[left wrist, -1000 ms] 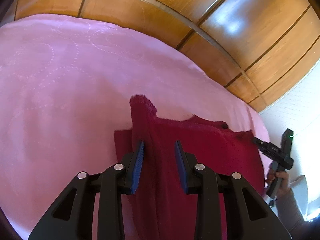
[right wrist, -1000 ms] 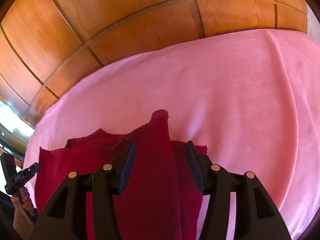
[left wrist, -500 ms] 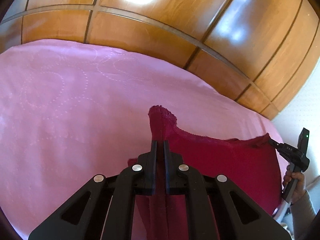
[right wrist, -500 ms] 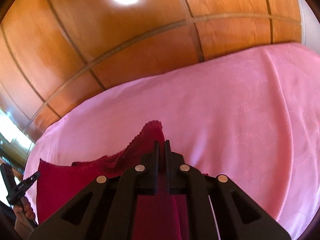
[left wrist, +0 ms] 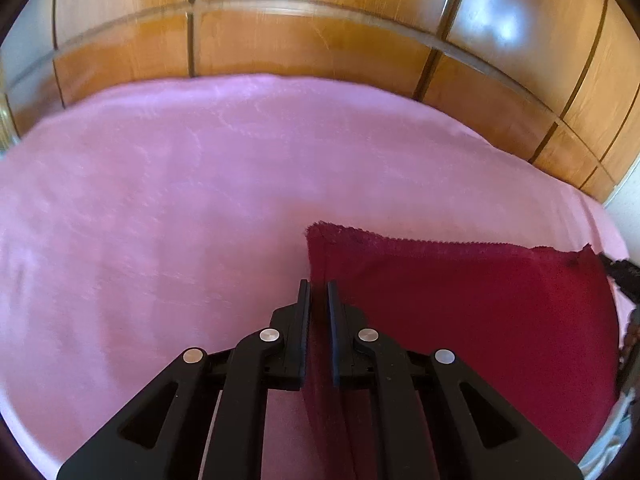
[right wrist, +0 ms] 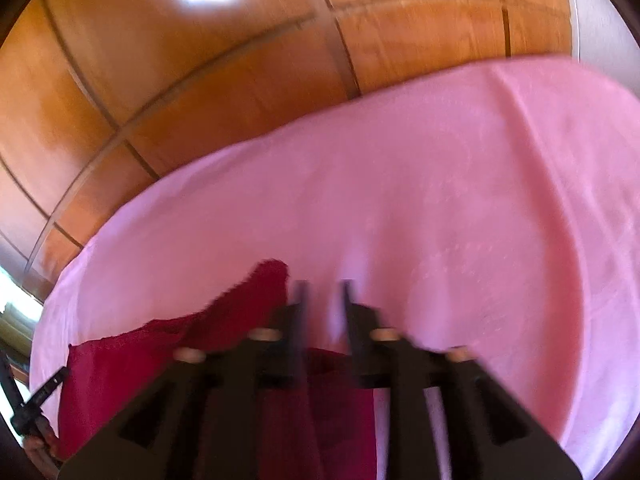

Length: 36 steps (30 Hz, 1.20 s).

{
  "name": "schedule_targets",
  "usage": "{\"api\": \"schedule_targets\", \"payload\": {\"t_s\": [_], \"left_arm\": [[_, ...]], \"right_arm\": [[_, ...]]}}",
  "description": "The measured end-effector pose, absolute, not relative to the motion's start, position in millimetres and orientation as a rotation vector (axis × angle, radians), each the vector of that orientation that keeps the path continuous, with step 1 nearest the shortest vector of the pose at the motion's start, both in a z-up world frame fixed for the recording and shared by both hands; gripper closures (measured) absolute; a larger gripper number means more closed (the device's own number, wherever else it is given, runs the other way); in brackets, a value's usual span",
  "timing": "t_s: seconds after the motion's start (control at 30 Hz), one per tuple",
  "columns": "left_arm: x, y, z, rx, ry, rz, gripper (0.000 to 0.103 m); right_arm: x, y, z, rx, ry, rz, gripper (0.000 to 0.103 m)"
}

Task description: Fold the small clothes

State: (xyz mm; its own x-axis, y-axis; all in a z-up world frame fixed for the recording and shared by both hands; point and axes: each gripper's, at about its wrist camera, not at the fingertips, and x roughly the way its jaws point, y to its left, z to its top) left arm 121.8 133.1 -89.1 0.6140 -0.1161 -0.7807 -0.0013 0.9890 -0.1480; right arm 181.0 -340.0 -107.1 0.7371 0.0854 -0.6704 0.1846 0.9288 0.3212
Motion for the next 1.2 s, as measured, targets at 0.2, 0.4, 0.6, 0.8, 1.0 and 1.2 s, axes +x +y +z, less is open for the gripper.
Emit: {"api": "schedule_targets", "payload": {"t_s": [0.2, 0.4, 0.6, 0.8, 1.0, 1.2], "left_arm": [[78, 121, -57, -0.131, 0.811, -0.040, 0.071], [38, 86, -63, -0.095, 0.802, -0.085, 0.060], [27, 73, -84, -0.041, 0.832, -0.096, 0.060], [18, 74, -84, -0.067, 0.830, -0.098, 0.060], [8, 73, -71, -0.066, 0.788, -0.099, 0.060], [-1, 65, -63, -0.052, 0.766, -0.119, 0.060]], "right_arm": [[139, -301, -75, 0.283, 0.684, 0.096, 0.042], [136, -257, -103, 0.160, 0.782, 0.140, 0.026], [165, -299, -142, 0.374, 0.860, 0.068, 0.029], [149, -292, -129, 0.345, 0.851, 0.069, 0.027], [111, -316, -115, 0.442, 0.793, 0.059, 0.018], [82, -343, -129, 0.555, 0.813, 0.059, 0.016]]}}
